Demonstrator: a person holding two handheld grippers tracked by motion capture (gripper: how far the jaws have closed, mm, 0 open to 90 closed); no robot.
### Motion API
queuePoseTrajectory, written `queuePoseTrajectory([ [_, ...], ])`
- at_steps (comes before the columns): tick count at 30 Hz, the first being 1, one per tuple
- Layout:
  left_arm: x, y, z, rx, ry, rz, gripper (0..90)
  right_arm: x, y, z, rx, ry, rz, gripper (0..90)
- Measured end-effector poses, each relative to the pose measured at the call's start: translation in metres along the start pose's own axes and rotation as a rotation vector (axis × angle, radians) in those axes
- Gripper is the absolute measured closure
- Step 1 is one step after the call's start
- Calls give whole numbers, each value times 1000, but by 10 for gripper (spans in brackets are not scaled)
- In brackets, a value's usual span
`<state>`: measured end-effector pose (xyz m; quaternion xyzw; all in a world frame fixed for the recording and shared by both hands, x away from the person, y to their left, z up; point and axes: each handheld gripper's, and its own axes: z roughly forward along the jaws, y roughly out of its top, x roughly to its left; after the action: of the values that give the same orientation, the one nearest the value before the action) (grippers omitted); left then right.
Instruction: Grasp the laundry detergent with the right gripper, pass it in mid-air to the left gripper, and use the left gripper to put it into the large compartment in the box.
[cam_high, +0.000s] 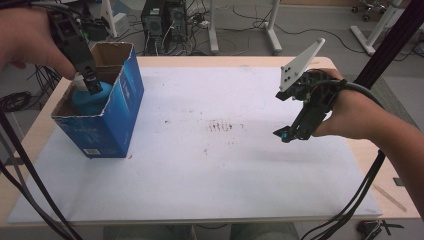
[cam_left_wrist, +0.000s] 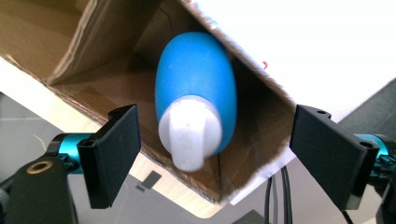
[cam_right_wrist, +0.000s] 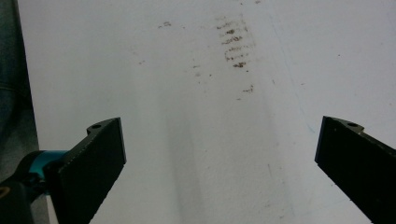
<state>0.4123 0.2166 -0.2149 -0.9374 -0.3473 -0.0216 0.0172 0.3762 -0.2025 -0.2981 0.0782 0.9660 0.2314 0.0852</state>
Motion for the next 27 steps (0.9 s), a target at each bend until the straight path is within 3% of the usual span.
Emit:
queuePoseTrajectory([
  [11,-38,21,-21,-58,-54,196,128,-16,11,-10,73,34,-48,8],
  [14,-46,25,-19,-54,-50,228,108,-18,13,-12,85,46,-52,8],
  [18,-59,36,-14,-54,-47,302,89,-20,17,-12,138,58,-69,8],
  [23,-71,49,-7,-65,-83,377,64,-25,17,-8,199,74,-91,8],
  [25,-72,50,-6,-68,-87,388,54,-27,17,-7,212,77,-100,8],
  [27,-79,56,-2,-75,-122,420,32,-31,14,-4,252,88,-113,8],
])
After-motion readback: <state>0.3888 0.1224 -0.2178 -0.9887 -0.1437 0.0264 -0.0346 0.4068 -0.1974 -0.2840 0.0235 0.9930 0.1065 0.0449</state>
